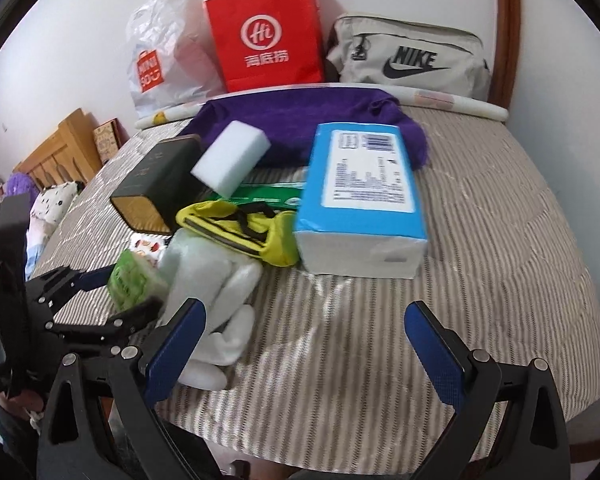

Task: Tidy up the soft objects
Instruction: 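Grasp the green cassette-print tissue pack with the left tool, then grasp the white sponge block with the right tool while the left tool lifts the green pack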

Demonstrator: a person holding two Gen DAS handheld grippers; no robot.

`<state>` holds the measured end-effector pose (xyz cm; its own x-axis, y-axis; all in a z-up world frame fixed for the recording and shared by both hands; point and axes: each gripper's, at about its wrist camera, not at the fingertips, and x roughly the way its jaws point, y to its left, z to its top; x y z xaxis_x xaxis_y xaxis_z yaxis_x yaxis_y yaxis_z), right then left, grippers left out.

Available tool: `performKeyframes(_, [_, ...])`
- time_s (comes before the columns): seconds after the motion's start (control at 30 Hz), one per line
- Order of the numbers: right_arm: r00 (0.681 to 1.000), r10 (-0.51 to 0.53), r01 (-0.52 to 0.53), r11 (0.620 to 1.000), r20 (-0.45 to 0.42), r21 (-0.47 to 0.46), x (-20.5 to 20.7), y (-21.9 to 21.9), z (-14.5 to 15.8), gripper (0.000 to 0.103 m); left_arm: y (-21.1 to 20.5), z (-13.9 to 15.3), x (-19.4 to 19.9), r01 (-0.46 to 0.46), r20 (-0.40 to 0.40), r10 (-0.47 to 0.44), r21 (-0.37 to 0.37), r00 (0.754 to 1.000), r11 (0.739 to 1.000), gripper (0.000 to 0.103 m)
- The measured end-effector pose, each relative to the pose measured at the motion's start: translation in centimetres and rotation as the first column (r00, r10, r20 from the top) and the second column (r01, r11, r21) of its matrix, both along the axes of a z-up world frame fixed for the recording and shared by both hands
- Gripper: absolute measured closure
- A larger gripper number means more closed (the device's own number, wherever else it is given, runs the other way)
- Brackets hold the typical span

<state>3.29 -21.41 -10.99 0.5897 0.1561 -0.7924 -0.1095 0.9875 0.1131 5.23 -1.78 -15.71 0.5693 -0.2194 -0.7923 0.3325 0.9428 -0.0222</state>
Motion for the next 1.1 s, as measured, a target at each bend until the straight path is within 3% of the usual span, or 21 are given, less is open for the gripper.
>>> performKeyframes(0.37, [0.996,0.088,-0.088,0.996,0.029,-0.029,2.1,3.9,0.1,0.011,5.9,2.2,0.9,-0.153,0.035,0.154,-0.026,0.987,0.988,0.032])
performKeyframes(0.63, [0.986,0.147,-0.147,0.989,0.076,-0.006,7.9,6.7,2.1,0.011,9.1,1.8,2.7,-0.244,0.01,0.245,-0.059,0.97,0.968,0.032])
performKeyframes(0.87, [0.973,0.223,-0.219,0.973,0.057,-0.073,12.1,8.4,0.6,0.011,11.0,1.5,4.1,-0.271,-0.007,0.272,-0.073,0.962,0.96,0.032])
performKeyframes(1.1, [0.968,0.25,-0.25,0.961,-0.01,-0.121,14.9,9.7,-1.7,0.01,12.5,1.4,5.3,-0.287,-0.044,0.283,-0.132,0.958,0.949,0.032])
